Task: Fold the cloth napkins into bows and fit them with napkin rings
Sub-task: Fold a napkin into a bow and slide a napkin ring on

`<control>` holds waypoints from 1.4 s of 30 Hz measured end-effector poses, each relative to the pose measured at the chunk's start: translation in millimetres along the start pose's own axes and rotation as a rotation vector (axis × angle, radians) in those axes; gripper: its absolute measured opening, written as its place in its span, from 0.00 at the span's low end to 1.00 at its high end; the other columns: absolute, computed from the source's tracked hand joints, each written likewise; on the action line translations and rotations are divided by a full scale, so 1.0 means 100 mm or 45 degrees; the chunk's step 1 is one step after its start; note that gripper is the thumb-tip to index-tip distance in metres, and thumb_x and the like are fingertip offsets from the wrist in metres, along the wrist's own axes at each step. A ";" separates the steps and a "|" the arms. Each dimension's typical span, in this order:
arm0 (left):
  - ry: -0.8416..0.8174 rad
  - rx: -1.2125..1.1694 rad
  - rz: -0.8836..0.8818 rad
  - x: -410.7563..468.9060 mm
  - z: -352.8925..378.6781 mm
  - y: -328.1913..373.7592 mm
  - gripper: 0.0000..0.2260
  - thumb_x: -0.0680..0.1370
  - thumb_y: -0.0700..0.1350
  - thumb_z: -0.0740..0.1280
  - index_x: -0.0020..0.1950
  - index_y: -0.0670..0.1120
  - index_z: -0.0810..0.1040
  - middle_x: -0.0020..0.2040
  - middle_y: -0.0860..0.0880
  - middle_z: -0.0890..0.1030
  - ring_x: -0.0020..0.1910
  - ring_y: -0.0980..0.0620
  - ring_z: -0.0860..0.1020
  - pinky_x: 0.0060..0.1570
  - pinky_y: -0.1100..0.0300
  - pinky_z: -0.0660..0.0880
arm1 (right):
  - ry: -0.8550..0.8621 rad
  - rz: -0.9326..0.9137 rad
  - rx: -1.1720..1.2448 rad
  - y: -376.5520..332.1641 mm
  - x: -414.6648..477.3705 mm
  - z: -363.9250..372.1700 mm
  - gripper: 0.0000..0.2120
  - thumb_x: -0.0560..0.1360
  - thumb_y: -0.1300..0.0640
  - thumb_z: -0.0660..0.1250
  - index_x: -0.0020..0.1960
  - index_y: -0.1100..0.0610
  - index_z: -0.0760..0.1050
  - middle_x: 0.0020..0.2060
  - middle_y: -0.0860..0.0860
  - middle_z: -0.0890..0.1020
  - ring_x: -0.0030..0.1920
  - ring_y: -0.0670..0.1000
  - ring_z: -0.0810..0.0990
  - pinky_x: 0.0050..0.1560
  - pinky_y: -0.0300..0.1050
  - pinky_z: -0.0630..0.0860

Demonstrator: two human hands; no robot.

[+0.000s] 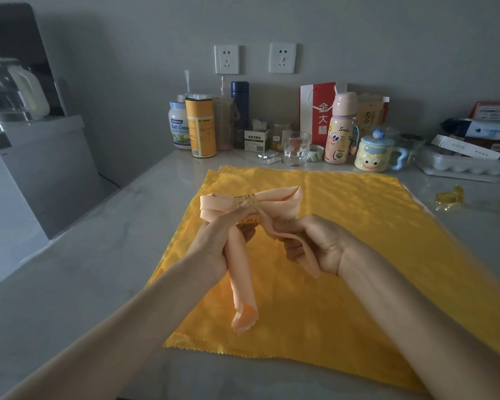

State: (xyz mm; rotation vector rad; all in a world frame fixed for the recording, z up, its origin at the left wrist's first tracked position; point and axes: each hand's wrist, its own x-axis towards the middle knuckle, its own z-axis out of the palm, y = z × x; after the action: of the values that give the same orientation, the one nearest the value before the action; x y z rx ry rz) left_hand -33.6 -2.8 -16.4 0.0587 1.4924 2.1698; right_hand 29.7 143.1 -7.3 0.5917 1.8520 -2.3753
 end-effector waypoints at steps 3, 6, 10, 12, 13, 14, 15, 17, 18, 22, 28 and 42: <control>-0.098 0.033 -0.001 -0.03 -0.01 0.02 0.18 0.64 0.46 0.75 0.52 0.45 0.79 0.40 0.47 0.83 0.38 0.52 0.81 0.40 0.58 0.78 | -0.063 0.013 -0.118 0.00 -0.03 -0.03 0.07 0.74 0.63 0.64 0.38 0.57 0.76 0.28 0.50 0.74 0.26 0.45 0.66 0.27 0.37 0.62; -0.158 0.059 0.006 -0.03 -0.06 0.04 0.22 0.64 0.47 0.74 0.57 0.45 0.78 0.44 0.46 0.84 0.42 0.51 0.82 0.45 0.55 0.79 | -0.054 -0.018 -0.074 0.00 -0.02 -0.06 0.15 0.69 0.50 0.71 0.51 0.57 0.77 0.37 0.51 0.76 0.38 0.49 0.73 0.39 0.43 0.71; -0.239 0.147 0.021 -0.04 -0.01 0.09 0.22 0.66 0.46 0.73 0.58 0.44 0.77 0.45 0.45 0.83 0.42 0.52 0.81 0.47 0.56 0.78 | -0.004 -0.065 -0.015 0.02 0.00 -0.02 0.19 0.69 0.42 0.68 0.50 0.56 0.79 0.38 0.52 0.79 0.41 0.50 0.76 0.41 0.44 0.72; -0.117 0.266 0.026 -0.03 0.10 0.13 0.14 0.74 0.44 0.69 0.56 0.39 0.73 0.44 0.41 0.79 0.42 0.49 0.78 0.45 0.59 0.76 | 0.079 -0.104 0.090 0.06 0.04 0.01 0.13 0.72 0.45 0.68 0.48 0.55 0.81 0.39 0.53 0.80 0.41 0.51 0.77 0.41 0.44 0.72; -0.041 0.324 0.056 -0.01 0.11 0.14 0.10 0.77 0.44 0.65 0.53 0.38 0.71 0.44 0.40 0.77 0.42 0.48 0.76 0.46 0.60 0.75 | 0.119 -0.122 0.110 0.07 0.06 0.02 0.12 0.72 0.47 0.68 0.48 0.55 0.81 0.39 0.53 0.80 0.40 0.51 0.77 0.41 0.43 0.72; -0.020 0.348 0.095 0.02 0.10 0.13 0.10 0.78 0.45 0.64 0.51 0.39 0.72 0.44 0.41 0.77 0.43 0.48 0.75 0.49 0.58 0.74 | 0.151 -0.143 0.095 0.08 0.08 0.02 0.12 0.72 0.47 0.69 0.48 0.56 0.81 0.39 0.53 0.80 0.39 0.50 0.77 0.40 0.43 0.72; -0.014 0.329 0.092 0.03 0.08 0.10 0.10 0.77 0.49 0.66 0.50 0.41 0.76 0.44 0.44 0.79 0.45 0.49 0.76 0.53 0.56 0.73 | 0.175 -0.166 0.066 0.08 0.09 0.02 0.13 0.72 0.48 0.69 0.50 0.56 0.81 0.40 0.53 0.80 0.39 0.50 0.77 0.39 0.42 0.72; -0.045 0.311 0.108 0.02 0.00 0.02 0.09 0.75 0.53 0.67 0.46 0.48 0.80 0.43 0.48 0.81 0.48 0.49 0.78 0.59 0.53 0.72 | 0.213 -0.202 0.020 0.10 0.10 0.01 0.16 0.72 0.48 0.70 0.52 0.58 0.80 0.41 0.54 0.80 0.40 0.50 0.76 0.38 0.42 0.72; -0.034 0.348 0.151 0.02 -0.07 -0.03 0.09 0.75 0.54 0.66 0.44 0.50 0.81 0.44 0.48 0.82 0.51 0.48 0.78 0.61 0.51 0.71 | 0.223 -0.214 0.001 0.12 0.10 0.01 0.17 0.71 0.47 0.70 0.52 0.58 0.80 0.41 0.54 0.80 0.41 0.50 0.76 0.39 0.42 0.72; 0.057 0.508 0.275 0.05 -0.04 -0.02 0.11 0.78 0.55 0.62 0.45 0.50 0.79 0.45 0.49 0.81 0.48 0.54 0.77 0.49 0.63 0.73 | 0.275 -0.230 -0.002 0.12 0.11 -0.01 0.14 0.71 0.50 0.70 0.50 0.59 0.81 0.41 0.55 0.82 0.43 0.52 0.78 0.45 0.45 0.73; 0.084 0.573 0.346 0.05 -0.08 -0.03 0.10 0.78 0.55 0.62 0.44 0.50 0.78 0.42 0.51 0.81 0.44 0.55 0.78 0.44 0.63 0.73 | 0.342 -0.238 -0.079 0.11 0.08 -0.02 0.12 0.72 0.53 0.68 0.49 0.62 0.81 0.36 0.54 0.82 0.38 0.51 0.78 0.37 0.41 0.73; -0.088 0.498 0.384 -0.01 -0.06 -0.05 0.07 0.75 0.51 0.67 0.38 0.53 0.79 0.41 0.51 0.82 0.43 0.53 0.79 0.47 0.55 0.77 | 0.135 -0.497 -0.732 0.08 -0.02 -0.02 0.05 0.76 0.58 0.65 0.43 0.52 0.79 0.36 0.48 0.82 0.38 0.45 0.80 0.37 0.38 0.75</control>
State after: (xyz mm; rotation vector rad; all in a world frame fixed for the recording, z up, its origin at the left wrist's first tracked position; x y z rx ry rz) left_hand -33.3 -7.1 -22.9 0.5163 1.9483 2.0327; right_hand 34.0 142.8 -14.6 0.3190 2.7454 -1.8467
